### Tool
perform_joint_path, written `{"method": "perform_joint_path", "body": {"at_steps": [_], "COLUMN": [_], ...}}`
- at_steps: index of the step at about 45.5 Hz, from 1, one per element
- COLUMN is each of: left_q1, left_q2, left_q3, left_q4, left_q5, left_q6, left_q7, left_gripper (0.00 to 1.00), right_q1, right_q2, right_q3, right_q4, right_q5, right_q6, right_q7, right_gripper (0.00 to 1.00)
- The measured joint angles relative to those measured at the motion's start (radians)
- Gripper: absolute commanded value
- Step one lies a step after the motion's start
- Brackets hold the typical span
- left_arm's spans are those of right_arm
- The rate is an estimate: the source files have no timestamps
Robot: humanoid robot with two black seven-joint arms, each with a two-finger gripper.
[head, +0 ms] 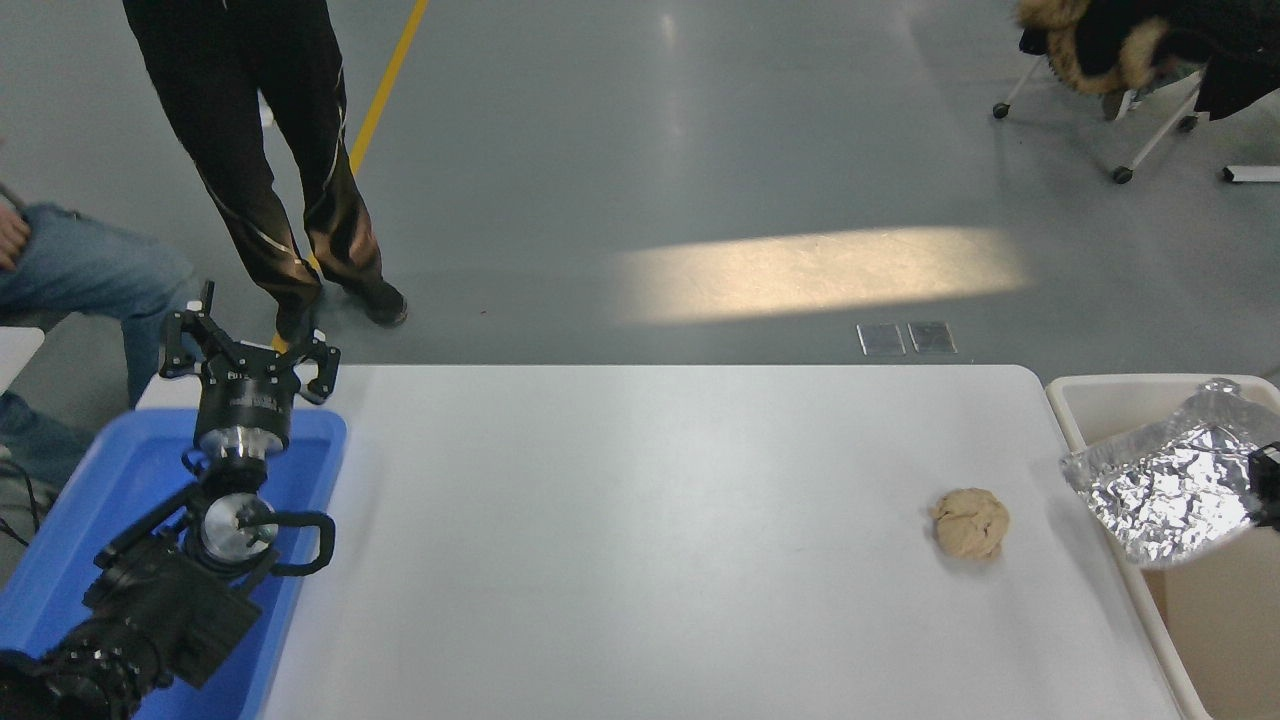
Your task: Pick up foil plate and place in dustbin
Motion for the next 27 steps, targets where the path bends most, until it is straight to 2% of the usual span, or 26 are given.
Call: {"method": "perform_joint_path", "body": {"at_steps": [6, 7, 9, 10, 11, 14, 27], "left_q1": [0.000, 0.000, 0.000, 0.000, 0.000, 0.000, 0.000], "left_q2": [0.000, 0.000, 0.000, 0.000, 0.000, 0.000, 0.000], "left_q3": [0.000, 0.000, 0.000, 0.000, 0.000, 0.000, 0.000], "left_q4": [0.001, 0.001, 0.001, 0.001, 0.001, 0.001, 0.001], "left_q5": [0.000, -0.001, 0.000, 0.000, -0.001, 0.000, 0.000], "left_q6": [0.000, 0.000, 0.000, 0.000, 0.000, 0.000, 0.000], "left_q7": [0.000, 0.000, 0.000, 0.000, 0.000, 0.000, -0.001], "left_gripper": [0.99, 0.99, 0.99, 0.99, 0.99, 0.99, 0.99], "right_q1": [-0.151, -0.168, -0.202, -0.214, -0.224, -0.254, -0.307], "right_q2": [0.036, 0.042, 0.055, 0.059, 0.062, 0.074, 0.102], "right_q3": [0.115, 0.128, 0.155, 0.164, 0.172, 0.195, 0.241], "right_q4": [-0.148, -0.164, -0.197, -0.209, -0.220, -0.249, -0.306], "right_q5": [-0.004, -0.004, -0.004, -0.004, -0.004, -0.004, 0.001], "right_q6": [-0.016, -0.018, -0.027, -0.030, -0.034, -0.049, -0.083], "right_q7": [-0.002, -0.002, -0.002, -0.002, -0.002, -0.002, 0.000], "right_gripper": [0.00, 0.10, 0.67, 0.90, 0.95, 1.00, 1.00]}}
